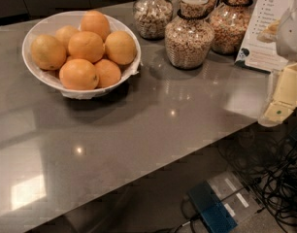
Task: Pick orange from white bowl
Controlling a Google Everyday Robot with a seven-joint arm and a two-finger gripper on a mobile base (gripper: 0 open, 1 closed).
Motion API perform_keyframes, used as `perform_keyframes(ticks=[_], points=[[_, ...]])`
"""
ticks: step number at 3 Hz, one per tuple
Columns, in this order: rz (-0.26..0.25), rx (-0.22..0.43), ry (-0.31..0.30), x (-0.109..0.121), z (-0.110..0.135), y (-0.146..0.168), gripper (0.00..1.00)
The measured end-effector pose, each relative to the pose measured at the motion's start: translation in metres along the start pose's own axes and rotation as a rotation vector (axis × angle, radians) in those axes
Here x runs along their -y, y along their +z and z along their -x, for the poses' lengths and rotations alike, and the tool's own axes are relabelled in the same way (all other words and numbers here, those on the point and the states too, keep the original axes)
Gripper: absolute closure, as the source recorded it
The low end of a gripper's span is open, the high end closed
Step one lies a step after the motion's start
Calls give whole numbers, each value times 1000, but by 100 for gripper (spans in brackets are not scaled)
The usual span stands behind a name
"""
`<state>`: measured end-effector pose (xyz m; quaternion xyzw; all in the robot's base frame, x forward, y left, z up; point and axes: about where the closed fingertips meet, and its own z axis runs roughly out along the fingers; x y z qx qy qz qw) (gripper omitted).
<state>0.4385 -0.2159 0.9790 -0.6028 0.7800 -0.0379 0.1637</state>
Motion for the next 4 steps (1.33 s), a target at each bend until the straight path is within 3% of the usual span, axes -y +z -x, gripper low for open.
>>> perform_keyframes(ticks=[1, 2, 4], points=[[0, 1, 0, 0, 0, 0, 0], [-3, 59, -6, 7, 18, 6, 0], [-14, 173, -153, 39, 98, 38, 0]])
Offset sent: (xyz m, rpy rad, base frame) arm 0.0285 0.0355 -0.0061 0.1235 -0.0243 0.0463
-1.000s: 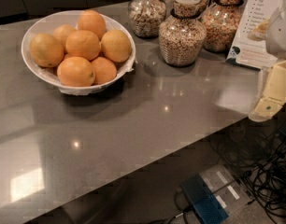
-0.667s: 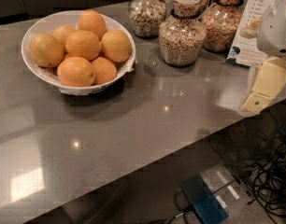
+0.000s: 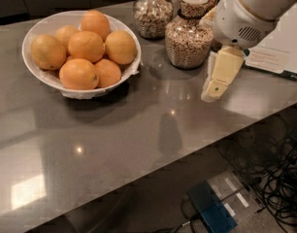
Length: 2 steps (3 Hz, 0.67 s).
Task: Pick orange from white bowl
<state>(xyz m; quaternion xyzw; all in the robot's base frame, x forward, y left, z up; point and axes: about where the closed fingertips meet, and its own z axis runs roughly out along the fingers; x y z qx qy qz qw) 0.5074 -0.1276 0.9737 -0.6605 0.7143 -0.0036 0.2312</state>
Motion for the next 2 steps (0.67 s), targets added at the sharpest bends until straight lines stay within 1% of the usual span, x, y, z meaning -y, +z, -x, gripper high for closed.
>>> perform_keyframes(ticks=[1, 2], points=[[-1, 52, -53, 16, 23, 18, 0], [-2, 53, -53, 16, 23, 18, 0]])
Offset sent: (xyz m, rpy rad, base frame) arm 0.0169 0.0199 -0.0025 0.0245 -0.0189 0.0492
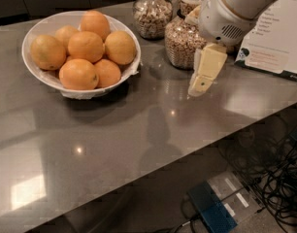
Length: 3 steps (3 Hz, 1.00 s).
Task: Pick orange from white bowl
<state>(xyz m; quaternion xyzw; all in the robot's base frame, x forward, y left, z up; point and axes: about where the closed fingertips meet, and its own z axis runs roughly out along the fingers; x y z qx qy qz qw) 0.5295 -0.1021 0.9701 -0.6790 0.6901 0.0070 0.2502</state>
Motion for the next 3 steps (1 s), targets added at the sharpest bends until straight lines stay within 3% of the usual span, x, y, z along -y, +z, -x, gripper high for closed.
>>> perform_keyframes(ticks=[1, 3], points=[[-17, 33, -8, 7, 4, 10, 0], [-28, 223, -40, 58, 52, 47, 0]])
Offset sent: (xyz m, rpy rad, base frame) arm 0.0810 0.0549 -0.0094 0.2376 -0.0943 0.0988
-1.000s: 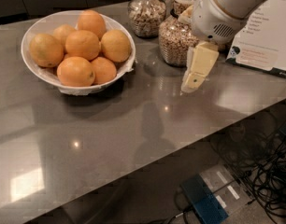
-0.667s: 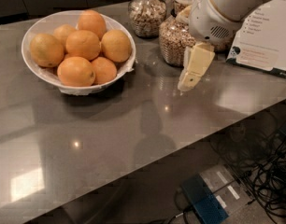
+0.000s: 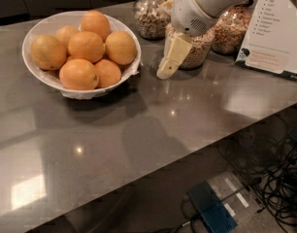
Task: Pick orange from white bowl
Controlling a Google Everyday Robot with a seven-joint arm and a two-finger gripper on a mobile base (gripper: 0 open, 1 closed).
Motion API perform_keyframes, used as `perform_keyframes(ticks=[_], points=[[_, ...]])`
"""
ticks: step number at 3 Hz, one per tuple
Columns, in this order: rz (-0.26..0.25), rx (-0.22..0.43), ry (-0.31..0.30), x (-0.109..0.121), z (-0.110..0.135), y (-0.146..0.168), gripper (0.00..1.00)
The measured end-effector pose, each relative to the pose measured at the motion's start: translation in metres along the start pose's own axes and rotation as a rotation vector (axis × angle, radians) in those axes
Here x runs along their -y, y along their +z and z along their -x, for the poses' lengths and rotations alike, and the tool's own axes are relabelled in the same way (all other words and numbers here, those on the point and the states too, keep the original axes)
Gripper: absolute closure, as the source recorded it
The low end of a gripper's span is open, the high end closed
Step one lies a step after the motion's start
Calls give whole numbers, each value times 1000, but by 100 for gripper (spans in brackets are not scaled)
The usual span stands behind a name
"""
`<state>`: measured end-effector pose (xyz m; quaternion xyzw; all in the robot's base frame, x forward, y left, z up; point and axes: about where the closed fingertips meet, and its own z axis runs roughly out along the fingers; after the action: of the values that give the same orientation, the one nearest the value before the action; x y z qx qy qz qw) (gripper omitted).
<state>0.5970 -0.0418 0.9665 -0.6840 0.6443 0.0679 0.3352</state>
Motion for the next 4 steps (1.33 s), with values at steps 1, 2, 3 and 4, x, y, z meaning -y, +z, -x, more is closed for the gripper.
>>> perform_keyframes(ticks=[1, 2, 3, 4], points=[[37, 111, 30, 15, 17, 23, 0], [72, 230, 109, 22, 24, 41, 0], [72, 230, 109, 22, 24, 41, 0], [63, 213, 82, 29, 26, 50, 0]])
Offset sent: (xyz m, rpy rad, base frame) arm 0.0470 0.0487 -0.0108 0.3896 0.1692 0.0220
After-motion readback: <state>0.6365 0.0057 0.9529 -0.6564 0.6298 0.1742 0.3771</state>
